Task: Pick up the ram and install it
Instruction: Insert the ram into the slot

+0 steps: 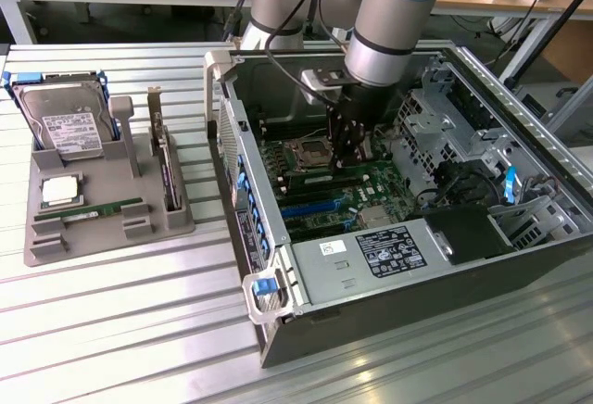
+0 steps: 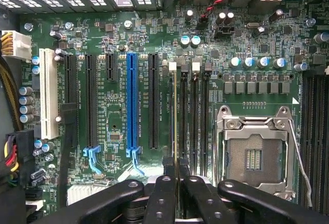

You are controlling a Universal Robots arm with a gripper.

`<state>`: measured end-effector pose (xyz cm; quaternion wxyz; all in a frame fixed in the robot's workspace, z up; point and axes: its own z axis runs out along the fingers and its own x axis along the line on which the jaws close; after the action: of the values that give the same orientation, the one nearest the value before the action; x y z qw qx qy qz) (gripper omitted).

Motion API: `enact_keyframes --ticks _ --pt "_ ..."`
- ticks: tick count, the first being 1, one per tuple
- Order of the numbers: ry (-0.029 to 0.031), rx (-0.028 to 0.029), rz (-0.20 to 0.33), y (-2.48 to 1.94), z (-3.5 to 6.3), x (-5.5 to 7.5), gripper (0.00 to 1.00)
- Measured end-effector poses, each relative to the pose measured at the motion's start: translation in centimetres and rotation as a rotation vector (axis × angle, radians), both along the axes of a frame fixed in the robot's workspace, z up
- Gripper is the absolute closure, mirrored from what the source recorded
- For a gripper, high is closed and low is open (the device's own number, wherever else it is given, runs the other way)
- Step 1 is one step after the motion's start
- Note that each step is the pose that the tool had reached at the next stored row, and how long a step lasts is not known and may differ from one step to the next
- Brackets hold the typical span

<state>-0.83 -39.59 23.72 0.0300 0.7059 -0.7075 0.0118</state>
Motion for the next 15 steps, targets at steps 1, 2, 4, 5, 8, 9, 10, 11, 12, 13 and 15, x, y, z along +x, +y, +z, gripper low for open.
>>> enact_keyframes --ticks 1,2,4,5,8,9,10,11,12,13,15 --pt "0.0 -0.0005 0.0 0.01 -0.08 0.0 0.88" --pt "0.0 -0.0007 0.0 0.01 -0.12 0.0 0.88" --pt "0.0 -0.0006 0.0 0.01 -0.16 0.0 0.88" --pt "-0.0001 -0.0006 0.0 0.01 -0.17 -0.03 0.88" --pt "-0.0001 -0.0005 0.0 0.02 -0.18 -0.23 0.88" --pt "-0.0001 -0.0004 0.0 0.02 -0.18 -0.32 0.88" --pt "-0.0001 -0.0004 0.0 0.02 -0.18 -0.37 0.88" --pt "-0.0001 -0.0006 0.0 0.01 -0.18 -0.4 0.88" --pt "0.0 -0.0007 0.0 0.01 -0.19 -0.42 0.88" --pt "0.0 -0.0007 0.0 0.01 -0.2 -0.42 0.88" --pt "-0.0001 -0.0005 0.0 -0.05 -0.23 -0.41 0.88"
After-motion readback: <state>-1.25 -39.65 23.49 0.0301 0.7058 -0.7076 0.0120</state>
